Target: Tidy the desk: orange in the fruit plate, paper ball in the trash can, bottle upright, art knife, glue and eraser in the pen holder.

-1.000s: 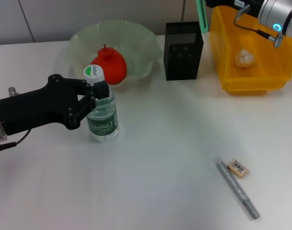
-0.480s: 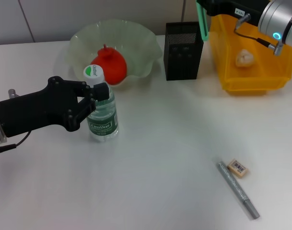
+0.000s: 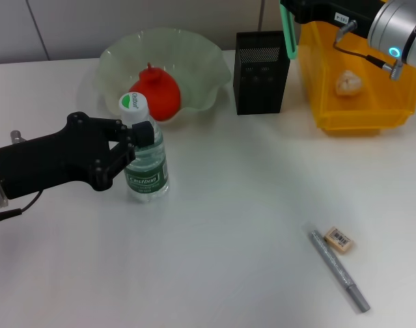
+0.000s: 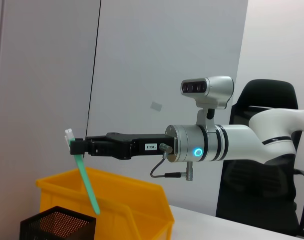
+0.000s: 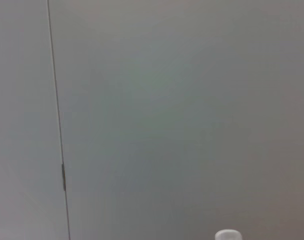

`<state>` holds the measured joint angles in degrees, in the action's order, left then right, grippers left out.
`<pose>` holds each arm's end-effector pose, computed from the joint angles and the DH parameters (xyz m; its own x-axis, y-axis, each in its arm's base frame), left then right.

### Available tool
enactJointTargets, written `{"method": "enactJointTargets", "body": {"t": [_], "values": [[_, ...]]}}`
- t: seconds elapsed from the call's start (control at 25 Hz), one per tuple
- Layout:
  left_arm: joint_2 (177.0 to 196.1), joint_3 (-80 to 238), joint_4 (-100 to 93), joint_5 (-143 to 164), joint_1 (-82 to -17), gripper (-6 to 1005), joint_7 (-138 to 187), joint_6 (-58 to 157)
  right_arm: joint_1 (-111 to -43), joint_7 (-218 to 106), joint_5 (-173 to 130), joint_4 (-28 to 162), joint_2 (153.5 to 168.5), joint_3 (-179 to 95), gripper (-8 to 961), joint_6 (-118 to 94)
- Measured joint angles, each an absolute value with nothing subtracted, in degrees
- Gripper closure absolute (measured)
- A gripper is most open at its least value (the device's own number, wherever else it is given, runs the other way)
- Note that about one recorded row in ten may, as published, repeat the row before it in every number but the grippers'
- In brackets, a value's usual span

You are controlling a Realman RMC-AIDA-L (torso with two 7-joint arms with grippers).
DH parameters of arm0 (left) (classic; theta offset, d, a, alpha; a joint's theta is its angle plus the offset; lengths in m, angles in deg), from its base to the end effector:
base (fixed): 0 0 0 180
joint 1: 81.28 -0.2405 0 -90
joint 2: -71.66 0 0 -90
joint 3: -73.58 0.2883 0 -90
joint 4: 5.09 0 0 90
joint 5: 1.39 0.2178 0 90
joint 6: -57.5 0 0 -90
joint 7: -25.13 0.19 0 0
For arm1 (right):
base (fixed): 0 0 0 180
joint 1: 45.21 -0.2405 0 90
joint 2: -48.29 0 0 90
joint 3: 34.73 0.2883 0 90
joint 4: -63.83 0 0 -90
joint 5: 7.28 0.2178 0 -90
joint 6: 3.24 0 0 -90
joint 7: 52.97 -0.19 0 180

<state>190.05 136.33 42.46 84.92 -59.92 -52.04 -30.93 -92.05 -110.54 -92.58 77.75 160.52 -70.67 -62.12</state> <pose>-0.2250 0.3461 -0.0425 0.7391 0.1539 0.6557 0.3240 -0.9348 -0.1458 0.2349 0.5187 -0.0048 0.7267 -0.0949 -0.6804 -0.5797 -0.6161 -0.5332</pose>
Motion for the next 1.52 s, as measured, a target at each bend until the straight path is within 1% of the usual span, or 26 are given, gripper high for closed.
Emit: {"method": "enactJointTargets", "body": {"t": [1.52], "values": [[190.05, 136.2, 42.5, 84.9, -59.9, 978, -52.0, -30.9, -92.1, -110.6, -91.8, 77.9, 160.52, -70.5, 693, -61.3]]}}
